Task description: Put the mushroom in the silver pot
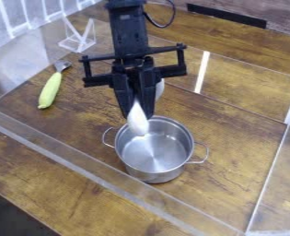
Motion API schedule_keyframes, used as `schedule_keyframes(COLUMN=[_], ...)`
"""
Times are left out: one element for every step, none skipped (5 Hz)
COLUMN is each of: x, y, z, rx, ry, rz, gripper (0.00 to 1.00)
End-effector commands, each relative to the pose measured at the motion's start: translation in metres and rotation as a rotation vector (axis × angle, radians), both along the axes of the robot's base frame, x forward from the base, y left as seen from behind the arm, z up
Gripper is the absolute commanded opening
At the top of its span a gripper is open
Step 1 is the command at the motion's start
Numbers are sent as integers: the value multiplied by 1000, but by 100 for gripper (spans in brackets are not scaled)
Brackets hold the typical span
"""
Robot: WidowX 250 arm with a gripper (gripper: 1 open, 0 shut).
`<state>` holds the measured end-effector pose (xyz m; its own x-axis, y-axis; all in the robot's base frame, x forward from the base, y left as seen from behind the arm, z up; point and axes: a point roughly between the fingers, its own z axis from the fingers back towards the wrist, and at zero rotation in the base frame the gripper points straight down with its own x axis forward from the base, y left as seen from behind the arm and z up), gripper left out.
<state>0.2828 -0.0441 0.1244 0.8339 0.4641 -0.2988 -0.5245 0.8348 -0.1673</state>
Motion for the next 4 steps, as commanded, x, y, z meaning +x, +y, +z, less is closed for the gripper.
schedule_keyframes(x=[0, 2, 6, 10], y=[0, -2, -3, -2], z=[-4, -19, -31, -38], rx=[-26, -47, -63, -77], ry=[-11, -3, -8, -11], rz=[-22, -50, -61, -72], gripper=[0, 0, 0, 0])
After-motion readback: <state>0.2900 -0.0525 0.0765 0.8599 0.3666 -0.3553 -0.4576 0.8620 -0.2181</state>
